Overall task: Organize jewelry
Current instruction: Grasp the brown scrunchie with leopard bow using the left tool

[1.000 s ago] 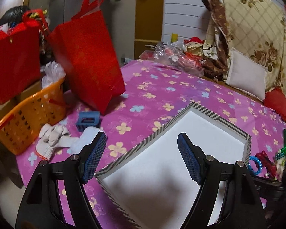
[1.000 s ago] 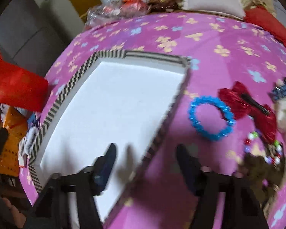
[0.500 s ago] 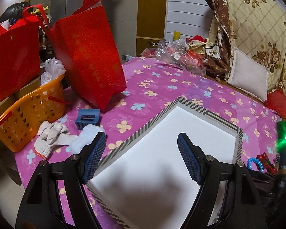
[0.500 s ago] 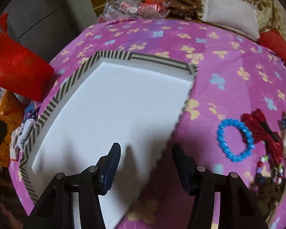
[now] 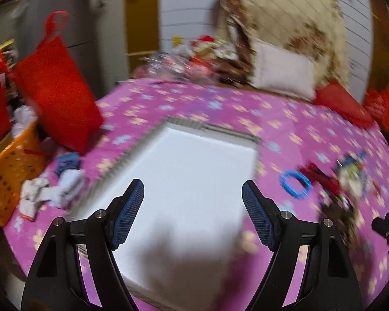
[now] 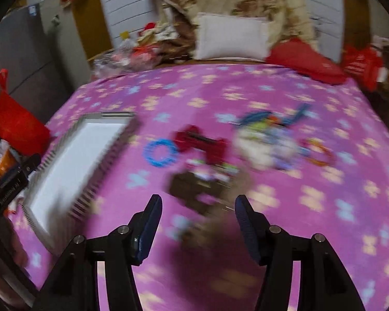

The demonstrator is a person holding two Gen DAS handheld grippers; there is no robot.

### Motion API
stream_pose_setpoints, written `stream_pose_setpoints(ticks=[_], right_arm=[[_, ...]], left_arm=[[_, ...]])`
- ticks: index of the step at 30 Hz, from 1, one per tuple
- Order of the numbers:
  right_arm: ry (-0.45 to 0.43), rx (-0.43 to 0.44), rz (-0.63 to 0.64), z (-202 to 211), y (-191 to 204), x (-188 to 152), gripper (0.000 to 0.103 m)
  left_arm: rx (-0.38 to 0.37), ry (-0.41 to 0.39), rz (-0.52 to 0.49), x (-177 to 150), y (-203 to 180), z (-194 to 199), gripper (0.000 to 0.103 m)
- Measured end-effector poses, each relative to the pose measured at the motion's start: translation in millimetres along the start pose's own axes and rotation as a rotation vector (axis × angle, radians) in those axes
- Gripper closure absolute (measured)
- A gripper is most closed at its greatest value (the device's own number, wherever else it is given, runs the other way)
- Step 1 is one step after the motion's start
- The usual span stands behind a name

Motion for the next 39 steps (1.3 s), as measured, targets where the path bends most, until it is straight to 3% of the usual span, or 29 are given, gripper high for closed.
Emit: stream_pose_setpoints(ticks=[2,7,15,22,26,29,30,36,39], right_arm=[[0.005,-0.03,-0.018,4.2,-26.2,-10.7,0.03],[0.007,-0.053,-0.079,7.6,-81.8,-27.5,0.03],[-0.003,-0.031,-0.13,-15.7,-113.4,-25.2,0.03],[0.001,-0.004,-0.184,-34.5,-132.8,-20.9,0.03],[0.009,0.011,-0.226,-41.0,-142.9,-25.0,0.03],[0.022,0.022,-0.238,-46.1,-144.7,-28.3,0.03],[0.026,0.027,-0.239,-47.4,-144.4,-29.6,0.03],[0.042,0.051,-0.219,-47.9,-131.4,-34.0,0.03],[0.051,0.07,-0.208,-46.8,-119.9,-33.2,0.03]], left_arm=[[-0.019,0.025,-0.029,-8.3,-18.2,-0.6,0.025],[-0.123,0.123,-0.082,-31.1,-76.4,-0.7,0.025],[-0.308,0.268,-0.162,-67.7,-159.9,-10.9,0.025],[-0.382,0.334,-0.207,-80.7,-214.7,-32.7,0.026],[-0.383,0.361,-0.243,-88.1,-232.3,-44.5,0.041],[-0.346,0.384,-0.273,-94.7,-238.3,-52.0,0.087],[-0.341,0.38,-0.27,-93.2,-237.1,-50.8,0.096],[-0.418,0.422,-0.187,-88.9,-199.3,-23.8,0.097],[-0.417,0.406,-0.175,-88.3,-170.9,-10.8,0.097]])
Point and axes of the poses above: each gripper's, at about its wrist camera, not at the fingertips, and z roughly against the way its jaws point, y to its left, x to its top, the point moved 9 cm from there along -z, roughly the way its jaws point, and after that the axes turned 3 degrees about -x, right-handed, at the moved point
